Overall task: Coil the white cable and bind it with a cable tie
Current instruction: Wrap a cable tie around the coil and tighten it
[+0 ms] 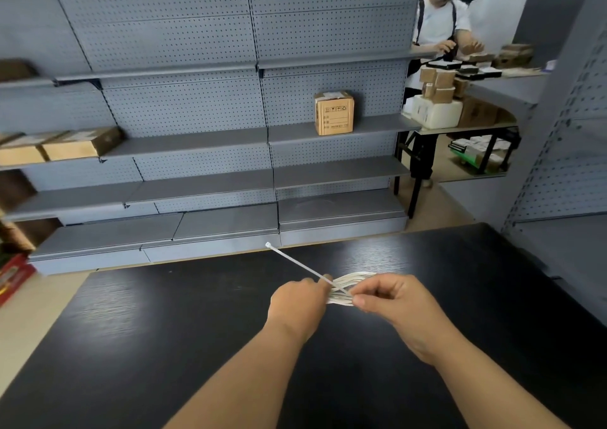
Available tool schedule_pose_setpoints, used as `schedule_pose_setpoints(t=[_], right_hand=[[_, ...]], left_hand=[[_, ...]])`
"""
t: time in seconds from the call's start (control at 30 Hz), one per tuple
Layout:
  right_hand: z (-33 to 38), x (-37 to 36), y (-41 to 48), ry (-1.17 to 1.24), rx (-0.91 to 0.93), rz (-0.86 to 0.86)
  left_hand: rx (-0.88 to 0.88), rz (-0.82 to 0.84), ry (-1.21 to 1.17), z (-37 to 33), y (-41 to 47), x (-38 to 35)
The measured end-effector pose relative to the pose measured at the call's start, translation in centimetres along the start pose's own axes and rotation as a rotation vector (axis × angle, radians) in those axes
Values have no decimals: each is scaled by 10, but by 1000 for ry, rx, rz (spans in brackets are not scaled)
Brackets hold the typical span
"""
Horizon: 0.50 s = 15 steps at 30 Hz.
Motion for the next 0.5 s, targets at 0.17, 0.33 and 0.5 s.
schedule_pose_setpoints(t=[0.17, 0.33, 0.5], right_hand=[[-3, 3, -1, 34, -21, -42], [-17, 12, 1, 102, -83, -122], [-28, 22, 0, 161, -136, -207]], left_hand=[[7, -7, -2, 1, 0, 0], [1, -19, -9, 2, -1, 1], [3, -8, -8, 4, -1, -2]])
Point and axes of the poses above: each hand's wrist, its own y-axis towards the middle knuckle, its own x-axis out of the back of the hand, z = x × y, the point moved 9 cm from there along y, towards the middle knuckle, and after that the axes turned 9 degrees about -y, right-handed, at the moved point
